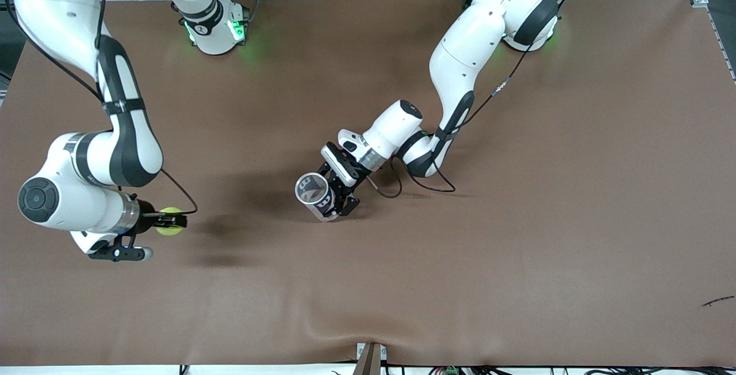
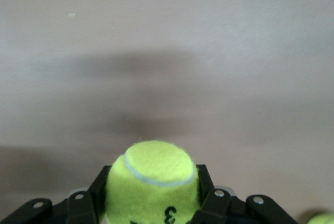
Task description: Insert tennis ball vertically with right arm
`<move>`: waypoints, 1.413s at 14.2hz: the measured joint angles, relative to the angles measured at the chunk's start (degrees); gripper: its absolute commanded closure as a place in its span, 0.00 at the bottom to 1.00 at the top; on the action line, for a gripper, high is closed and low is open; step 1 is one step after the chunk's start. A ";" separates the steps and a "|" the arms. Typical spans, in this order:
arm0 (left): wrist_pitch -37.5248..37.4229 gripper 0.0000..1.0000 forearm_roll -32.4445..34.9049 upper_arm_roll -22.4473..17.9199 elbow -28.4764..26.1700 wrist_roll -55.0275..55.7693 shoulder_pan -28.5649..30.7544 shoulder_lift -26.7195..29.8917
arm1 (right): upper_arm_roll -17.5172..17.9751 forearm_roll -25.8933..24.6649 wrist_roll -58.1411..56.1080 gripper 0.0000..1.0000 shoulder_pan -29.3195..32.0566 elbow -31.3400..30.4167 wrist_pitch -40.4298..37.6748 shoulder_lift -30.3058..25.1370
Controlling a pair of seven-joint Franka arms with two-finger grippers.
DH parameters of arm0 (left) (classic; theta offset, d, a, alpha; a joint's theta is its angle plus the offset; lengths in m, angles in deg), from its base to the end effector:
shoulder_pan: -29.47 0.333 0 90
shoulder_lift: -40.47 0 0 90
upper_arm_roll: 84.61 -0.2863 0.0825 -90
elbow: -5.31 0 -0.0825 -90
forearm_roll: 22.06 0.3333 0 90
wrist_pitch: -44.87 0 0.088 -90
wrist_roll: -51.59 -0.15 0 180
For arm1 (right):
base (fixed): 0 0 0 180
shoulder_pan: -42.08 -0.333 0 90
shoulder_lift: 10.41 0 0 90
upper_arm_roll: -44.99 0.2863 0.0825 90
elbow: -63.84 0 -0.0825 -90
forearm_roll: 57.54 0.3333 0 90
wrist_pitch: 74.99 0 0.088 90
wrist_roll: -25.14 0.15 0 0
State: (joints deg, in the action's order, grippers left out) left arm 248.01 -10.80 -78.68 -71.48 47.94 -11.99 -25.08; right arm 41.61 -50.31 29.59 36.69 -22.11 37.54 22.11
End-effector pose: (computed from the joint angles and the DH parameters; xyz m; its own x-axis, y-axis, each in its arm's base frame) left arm 0.5003 -0.5413 0.1697 0.2211 -0.4354 0.8726 -0.8120 -0.5778 -0.0826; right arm 0.6271 0.0395 0.2862 0.9903 -0.0848 -0.1096 -0.0929 -0.9931 -0.0709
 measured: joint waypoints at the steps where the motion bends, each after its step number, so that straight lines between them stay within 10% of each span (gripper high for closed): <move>1: 0.00 0.26 0.00 0.01 0.01 0.00 0.00 -0.22 | 0.24 0.43 3.56 0.76 -1.23 1.65 -2.30 -0.42; 17: 0.00 0.25 0.00 0.02 0.15 0.03 0.02 -0.51 | 0.84 3.47 55.71 0.68 -25.41 10.61 -4.86 -0.10; 18: 0.00 0.25 0.00 0.02 0.16 0.03 0.02 -0.51 | 0.82 3.47 55.89 0.58 -25.65 10.61 -4.86 0.06; 19: 0.00 0.25 0.00 0.02 0.17 0.03 0.02 -0.51 | 0.78 3.49 55.91 0.15 -25.69 10.61 -4.85 0.19; 20: 0.00 0.25 0.00 0.02 0.18 0.03 0.03 -0.51 | 0.71 3.54 55.91 0.00 -25.69 10.62 -4.82 0.29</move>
State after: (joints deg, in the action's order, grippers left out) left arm 248.01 -10.81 -78.66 -71.30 47.98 -11.96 -25.59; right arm 42.32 -46.77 85.50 11.00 -11.49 32.72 22.40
